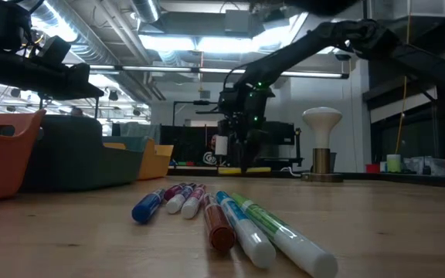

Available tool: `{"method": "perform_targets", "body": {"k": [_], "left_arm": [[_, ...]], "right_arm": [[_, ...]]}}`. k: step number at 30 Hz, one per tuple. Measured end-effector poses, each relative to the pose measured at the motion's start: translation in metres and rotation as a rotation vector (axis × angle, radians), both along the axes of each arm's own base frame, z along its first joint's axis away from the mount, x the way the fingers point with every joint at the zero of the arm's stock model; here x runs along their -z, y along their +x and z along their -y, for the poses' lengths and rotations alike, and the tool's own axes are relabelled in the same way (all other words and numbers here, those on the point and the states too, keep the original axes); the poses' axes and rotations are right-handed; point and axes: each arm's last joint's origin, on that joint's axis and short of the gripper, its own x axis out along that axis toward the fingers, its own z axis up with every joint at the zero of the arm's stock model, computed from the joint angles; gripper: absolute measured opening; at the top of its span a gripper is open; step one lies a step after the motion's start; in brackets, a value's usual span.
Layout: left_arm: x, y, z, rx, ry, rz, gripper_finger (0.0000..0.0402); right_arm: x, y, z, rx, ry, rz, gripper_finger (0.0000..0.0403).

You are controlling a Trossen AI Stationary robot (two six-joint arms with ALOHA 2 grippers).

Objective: Pick & Place Markers
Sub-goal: Put the yellow pen into the yellow bin

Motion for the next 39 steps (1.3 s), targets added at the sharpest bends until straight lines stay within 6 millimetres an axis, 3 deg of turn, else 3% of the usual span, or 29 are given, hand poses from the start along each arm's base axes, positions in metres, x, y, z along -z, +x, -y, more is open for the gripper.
{"method": "perform_targets", "body": {"k": [22, 39], "left_arm": [[0.0, 0.0, 0.0, 0.0, 0.0, 0.0, 0.0006], [0.0, 0.0, 0.0, 0.0, 0.0, 0.0, 0.0009]], "right_arm": [[-0.067, 0.036, -0.037, -0.083, -0.074, 0.163, 0.0032], [-0.098, 0.083, -0.068, -0.192, -0.077, 0.583, 0.0033]]}}
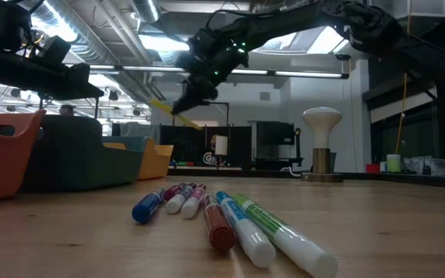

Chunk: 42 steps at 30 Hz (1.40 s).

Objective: Pick & Place Markers
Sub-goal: Put the yellow pen into the yellow bin

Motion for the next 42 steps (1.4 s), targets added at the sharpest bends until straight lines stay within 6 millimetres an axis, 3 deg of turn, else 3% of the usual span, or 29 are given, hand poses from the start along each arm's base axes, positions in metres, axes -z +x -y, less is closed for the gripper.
{"method": "perform_targets", "body": {"k": [11, 19, 28, 42], "left_arm": [[0.0, 0.0, 0.0, 0.0, 0.0, 0.0, 0.0007], [0.0, 0.0, 0.0, -0.001, 0.0, 0.0, 0.001], [0.0, 0.0, 0.0, 0.015, 0.0, 0.0, 0.0007], [0.0, 0.002, 0.001, 0.08, -0.001, -0.002, 0.0008]], "right_arm": [[-0.011, 0.026, -0.013, -0.008, 0.107, 0.303, 0.0036], [0.01, 0.038, -0.013, 0.072, 0.303, 0.512, 0.0034], [0.033, 0.038, -0.017, 0.055, 0.591, 0.582, 0.0032], [0.033, 0.04, -0.022, 0.083, 0.69, 0.596, 0.0039]]}}
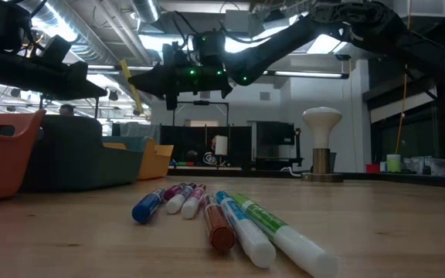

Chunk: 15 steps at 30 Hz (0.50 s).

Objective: Pick & Place Markers
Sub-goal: Put the yellow pen into the yellow bin

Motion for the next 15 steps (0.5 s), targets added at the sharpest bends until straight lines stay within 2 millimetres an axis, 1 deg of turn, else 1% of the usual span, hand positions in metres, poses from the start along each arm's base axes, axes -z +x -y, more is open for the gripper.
{"method": "perform_targets", "body": {"k": [7, 10, 15], "left_arm": [[-0.0001, 0.0, 0.0, 0.0, 0.0, 0.001, 0.001], [-0.0001, 0.0, 0.0, -0.001, 0.0, 0.001, 0.0007], [-0.0001, 0.0, 0.0, -0.001, 0.001, 0.001, 0.0006]], "right_arm": [[0.0003, -0.0008, 0.0061, 0.1, 0.139, -0.019, 0.004], [0.0002, -0.0007, 0.0076, 0.154, 0.232, -0.024, 0.004], [-0.0001, -0.0006, 0.0078, 0.169, 0.402, -0.039, 0.004]]}}
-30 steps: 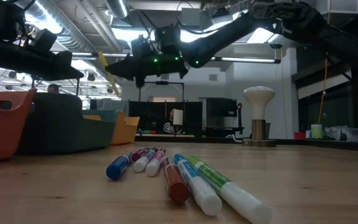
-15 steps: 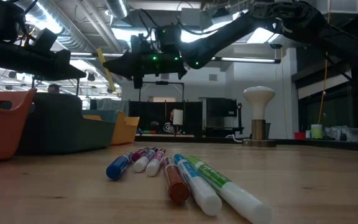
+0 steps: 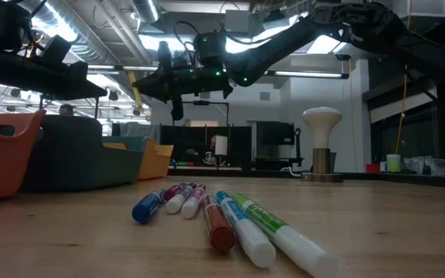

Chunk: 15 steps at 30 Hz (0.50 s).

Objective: Pick & Place Markers
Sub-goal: Put the yellow pen into the yellow bin

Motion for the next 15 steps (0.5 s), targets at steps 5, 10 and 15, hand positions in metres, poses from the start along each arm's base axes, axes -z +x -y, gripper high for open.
{"method": "perform_targets", "body": {"k": [5, 10, 15], "left_arm": [[0.0, 0.0, 0.0, 0.0, 0.0, 0.0, 0.0007], [0.0, 0.0, 0.0, 0.0, 0.0, 0.0, 0.001], [0.0, 0.0, 0.0, 0.0, 0.0, 0.0, 0.0008]], "right_arm": [[0.0023, -0.0001, -0.0001, 0.008, 0.161, -0.027, 0.0043], [0.0077, -0.0007, 0.0002, 0.014, 0.198, -0.079, 0.0073], [0.0087, -0.0008, 0.0001, 0.015, 0.214, -0.09, 0.0125]]}}
